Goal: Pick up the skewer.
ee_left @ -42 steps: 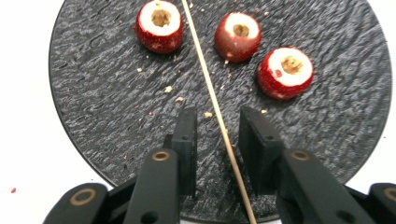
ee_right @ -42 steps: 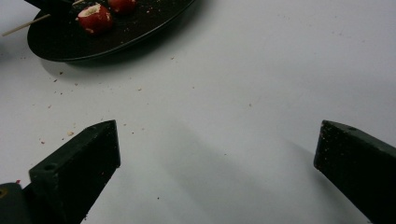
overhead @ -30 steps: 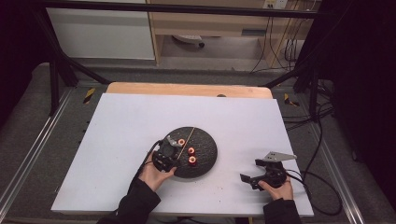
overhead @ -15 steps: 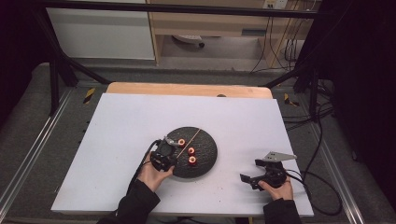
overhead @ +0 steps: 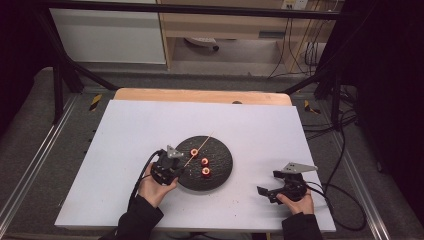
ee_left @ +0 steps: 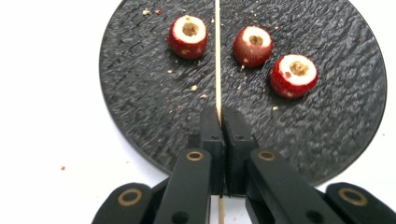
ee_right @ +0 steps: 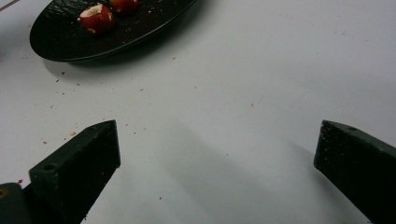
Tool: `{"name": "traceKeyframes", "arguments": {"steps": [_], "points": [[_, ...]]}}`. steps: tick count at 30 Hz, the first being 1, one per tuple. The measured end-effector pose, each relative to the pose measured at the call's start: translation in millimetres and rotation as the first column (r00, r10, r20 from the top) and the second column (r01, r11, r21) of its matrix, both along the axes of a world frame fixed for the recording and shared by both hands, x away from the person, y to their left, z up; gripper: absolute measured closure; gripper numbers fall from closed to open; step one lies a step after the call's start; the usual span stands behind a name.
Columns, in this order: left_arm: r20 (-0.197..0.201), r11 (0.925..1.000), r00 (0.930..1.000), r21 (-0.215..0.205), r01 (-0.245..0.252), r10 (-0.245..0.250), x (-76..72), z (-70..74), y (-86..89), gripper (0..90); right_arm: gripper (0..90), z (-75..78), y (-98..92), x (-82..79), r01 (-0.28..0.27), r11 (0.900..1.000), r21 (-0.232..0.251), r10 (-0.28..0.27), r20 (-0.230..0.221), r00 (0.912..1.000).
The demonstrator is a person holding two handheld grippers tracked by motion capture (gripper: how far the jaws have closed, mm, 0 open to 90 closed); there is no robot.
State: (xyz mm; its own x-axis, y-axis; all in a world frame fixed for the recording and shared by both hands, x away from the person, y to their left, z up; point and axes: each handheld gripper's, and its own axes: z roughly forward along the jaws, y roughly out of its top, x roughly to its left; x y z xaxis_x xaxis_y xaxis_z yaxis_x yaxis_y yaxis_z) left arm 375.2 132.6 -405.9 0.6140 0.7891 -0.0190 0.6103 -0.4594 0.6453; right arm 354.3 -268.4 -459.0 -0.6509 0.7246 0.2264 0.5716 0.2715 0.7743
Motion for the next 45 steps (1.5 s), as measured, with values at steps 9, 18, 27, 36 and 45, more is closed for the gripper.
{"name": "traceKeyframes", "arguments": {"steps": [9,18,27,36,45], "points": [[0.053,0.9961,0.9981,-0.08,0.036,-0.032,-14.1,-2.7,31.0,88.0,0.9,-0.4,0.2,0.1,0.0,1.0,-0.004,0.0,0.0,1.0],[0.094,0.9897,0.9948,-0.134,0.05,-0.038,-30.7,-10.4,57.1,87.9,0.9,-0.7,0.8,-0.1,0.004,1.0,-0.003,-0.004,-0.006,1.0],[0.132,0.982,0.9904,-0.178,0.064,-0.041,-51.3,-18.7,85.2,87.9,1.0,-1.4,1.5,0.4,0.006,1.0,-0.005,-0.006,-0.007,1.0],[0.173,0.9752,0.9809,-0.186,0.121,-0.088,-63.7,-21.2,90.5,87.9,1.0,2.7,7.7,1.0,0.005,1.0,0.007,-0.005,-0.007,1.0],[0.192,0.9722,0.9793,-0.21,0.103,-0.062,-62.6,-24.6,94.9,87.9,0.6,16.2,25.2,4.9,0.002,1.0,-0.001,-0.002,-0.001,1.0]]}}
